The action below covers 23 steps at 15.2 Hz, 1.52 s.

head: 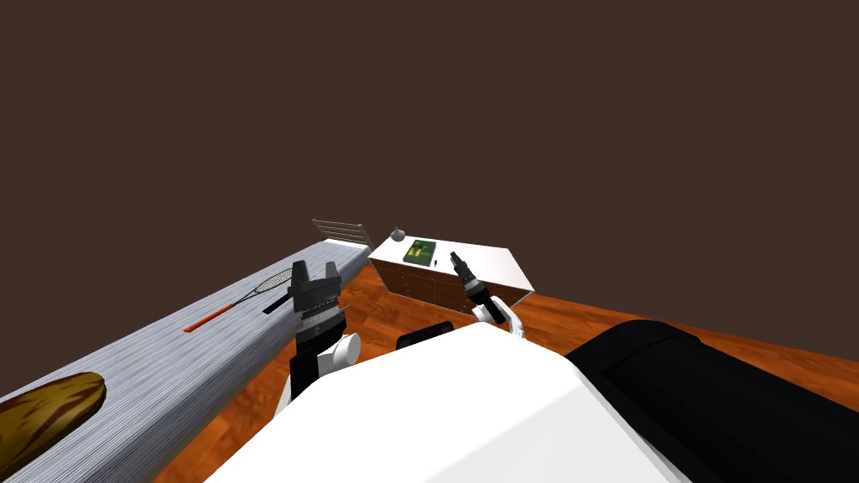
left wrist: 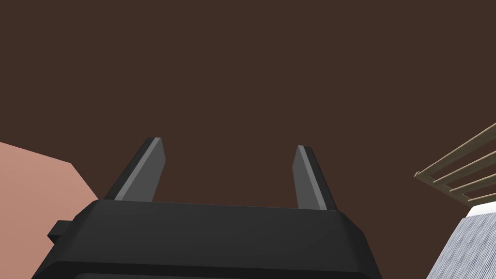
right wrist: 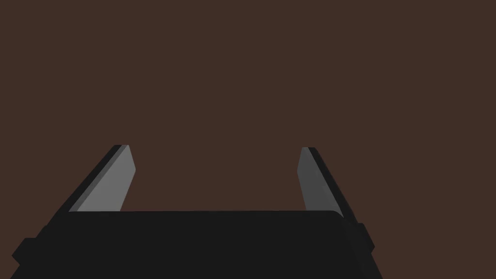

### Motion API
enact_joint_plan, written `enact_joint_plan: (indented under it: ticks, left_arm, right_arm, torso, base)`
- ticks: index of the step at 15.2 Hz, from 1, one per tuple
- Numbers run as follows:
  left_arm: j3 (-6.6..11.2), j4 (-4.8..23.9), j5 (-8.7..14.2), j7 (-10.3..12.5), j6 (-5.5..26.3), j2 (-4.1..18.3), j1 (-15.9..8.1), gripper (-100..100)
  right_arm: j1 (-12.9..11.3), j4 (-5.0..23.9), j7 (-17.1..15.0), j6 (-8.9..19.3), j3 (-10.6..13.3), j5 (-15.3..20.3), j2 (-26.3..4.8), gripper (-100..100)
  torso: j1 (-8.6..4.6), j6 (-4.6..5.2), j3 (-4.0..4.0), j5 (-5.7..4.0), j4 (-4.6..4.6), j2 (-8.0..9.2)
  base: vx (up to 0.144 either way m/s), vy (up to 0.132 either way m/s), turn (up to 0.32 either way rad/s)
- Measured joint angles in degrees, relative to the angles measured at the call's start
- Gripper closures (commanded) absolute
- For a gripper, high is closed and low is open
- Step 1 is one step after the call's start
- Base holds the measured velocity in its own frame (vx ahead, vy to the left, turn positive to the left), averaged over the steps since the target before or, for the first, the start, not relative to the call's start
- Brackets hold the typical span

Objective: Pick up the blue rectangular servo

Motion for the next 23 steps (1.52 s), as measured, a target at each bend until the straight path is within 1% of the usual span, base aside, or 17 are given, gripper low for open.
enact_joint_plan:
  ticks: [3,5,6,8,10,12,15,17,18,19,20,21,23]
  left_arm:
    - [0.0,0.0,0.0,0.0,0.0,0.0,0.0,0]
    - [0.0,0.0,0.0,0.0,0.0,0.0,0.0,0]
    - [0.0,0.0,0.0,0.0,0.0,0.0,0.0,0]
    - [0.0,0.0,0.0,0.0,0.0,0.0,0.0,0]
    - [0.0,0.0,0.0,0.0,0.0,0.0,0.0,0]
    - [0.01,0.0,0.0,0.0,0.0,0.0,0.0,0]
    - [0.0,0.0,0.0,0.0,0.0,0.0,0.0,0]
    - [0.0,0.0,0.0,0.0,0.0,0.0,0.0,0]
    - [0.0,0.0,0.0,0.0,0.0,0.0,0.0,0]
    - [0.0,0.0,0.0,0.0,0.0,0.0,0.0,0]
    - [0.0,0.0,0.0,0.0,0.0,0.0,0.0,0]
    - [0.0,0.0,0.0,0.0,0.0,0.0,0.0,0]
    - [0.0,0.0,0.0,0.0,0.0,0.0,0.0,0]
  right_arm:
    - [-1.0,4.3,1.7,-0.1,1.6,1.7,-2.5,-100]
    - [-1.4,6.6,2.5,0.0,2.4,2.7,-5.0,-100]
    - [-1.5,7.4,2.9,0.2,2.7,3.0,-5.3,-100]
    - [-2.2,10.2,4.1,0.1,3.9,4.2,-6.6,-100]
    - [-2.4,12.0,5.1,0.3,4.8,5.3,-8.9,-100]
    - [-2.7,14.3,5.7,-0.2,5.3,5.7,-9.3,-100]
    - [-3.6,18.3,6.8,-0.5,6.5,7.2,-12.6,-100]
    - [-4.1,20.7,7.8,-0.4,7.3,8.1,-13.9,-100]
    - [-4.7,22.1,8.2,-0.3,7.9,8.6,-14.9,-100]
    - [-4.8,23.2,8.5,-0.2,8.3,9.1,-15.9,-100]
    - [-4.8,24.3,8.9,-0.3,8.5,9.4,-16.2,-100]
    - [-5.3,26.1,9.7,-0.6,9.2,10.1,-16.5,-100]
    - [-5.6,28.4,10.9,-0.5,10.2,11.3,-18.6,-100]
  torso:
    - [0.13,0.01,0.01,0.03,0.0,0.02]
    - [0.13,0.01,-0.01,0.03,0.0,-0.01]
    - [0.05,0.02,-0.02,0.02,-0.01,-0.03]
    - [0.08,0.01,-0.02,0.02,-0.01,-0.03]
    - [0.16,0.01,-0.02,0.04,-0.01,-0.03]
    - [-0.07,0.03,0.0,0.0,0.0,0.01]
    - [0.03,-0.01,-0.03,0.0,-0.01,-0.05]
    - [0.06,0.03,-0.01,0.02,-0.01,-0.02]
    - [0.1,0.0,-0.01,0.02,0.0,-0.01]
    - [0.12,0.02,-0.01,0.03,0.0,-0.01]
    - [0.05,0.03,-0.01,0.02,0.0,-0.01]
    - [0.02,0.0,-0.01,0.0,-0.01,-0.02]
    - [0.11,-0.01,-0.04,0.03,-0.01,-0.08]
  base:
    - [0.002,0.127,0.095]
    - [0.022,0.103,0.069]
    - [0.022,0.101,0.096]
    - [0.016,0.123,0.115]
    - [0.022,0.111,0.072]
    - [0.013,0.057,0.038]
    - [0.028,0.11,0.13]
    - [0.014,0.108,0.054]
    - [0.023,0.127,0.109]
    - [0.025,0.085,0.042]
    - [0.025,0.085,0.115]
    - [0.036,0.098,0.136]
    - [0.045,0.139,0.138]
